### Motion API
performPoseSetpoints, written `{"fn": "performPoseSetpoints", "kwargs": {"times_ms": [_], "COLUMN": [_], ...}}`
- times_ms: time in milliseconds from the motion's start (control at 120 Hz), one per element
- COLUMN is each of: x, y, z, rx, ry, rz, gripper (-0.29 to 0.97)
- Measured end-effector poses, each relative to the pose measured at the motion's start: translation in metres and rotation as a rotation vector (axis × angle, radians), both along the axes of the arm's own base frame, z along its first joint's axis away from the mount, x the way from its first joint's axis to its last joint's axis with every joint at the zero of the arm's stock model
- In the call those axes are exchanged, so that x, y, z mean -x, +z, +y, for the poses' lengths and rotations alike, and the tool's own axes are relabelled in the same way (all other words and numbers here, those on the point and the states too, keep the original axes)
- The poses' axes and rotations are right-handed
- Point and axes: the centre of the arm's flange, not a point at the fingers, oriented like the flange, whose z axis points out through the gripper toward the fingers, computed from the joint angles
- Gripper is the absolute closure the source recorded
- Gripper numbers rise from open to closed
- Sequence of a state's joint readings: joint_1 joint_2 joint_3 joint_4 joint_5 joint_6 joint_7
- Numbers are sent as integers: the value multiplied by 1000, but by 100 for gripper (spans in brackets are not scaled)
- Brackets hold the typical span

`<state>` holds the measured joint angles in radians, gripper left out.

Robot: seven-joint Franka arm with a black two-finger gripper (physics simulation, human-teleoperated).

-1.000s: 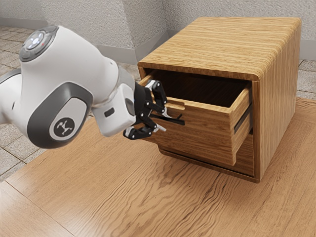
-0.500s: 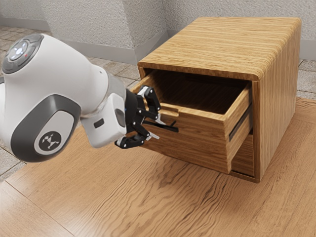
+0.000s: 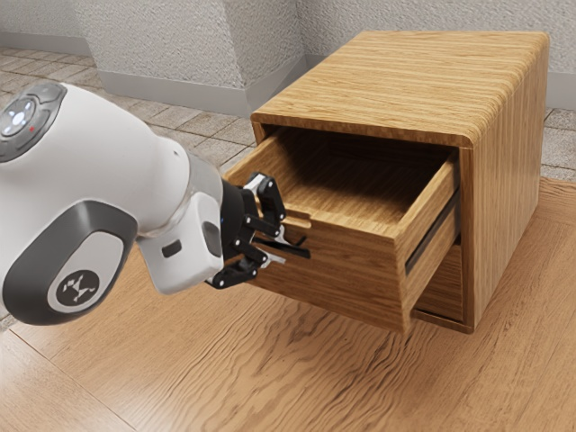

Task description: Pull the drawer handle with one arm to open the drawer

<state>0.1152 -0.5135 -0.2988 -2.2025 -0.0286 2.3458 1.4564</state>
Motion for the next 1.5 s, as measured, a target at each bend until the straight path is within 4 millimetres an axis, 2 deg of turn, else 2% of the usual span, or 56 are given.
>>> {"fn": "performPoseSetpoints", "kwargs": {"times_ms": [292, 475, 692, 817, 867, 983, 1108, 1242, 1500], "x": [10, 13, 20, 20, 21, 23, 27, 36, 46], "y": [0, -3, -4, -5, -4, -3, -6, -1, 7], "z": [1, 1, -8, -12, -9, -2, -3, -5, -6], "rx": [-10, -3, -11, -11, -15, -20, -23, -28, -35], "ry": [11, 17, 12, 11, 19, 39, 43, 44, 48], "rz": [-6, -2, -9, -8, -12, -17, -15, -34, -54], "gripper": [70, 61, 71, 71, 68, 70, 66, 78, 63]}}
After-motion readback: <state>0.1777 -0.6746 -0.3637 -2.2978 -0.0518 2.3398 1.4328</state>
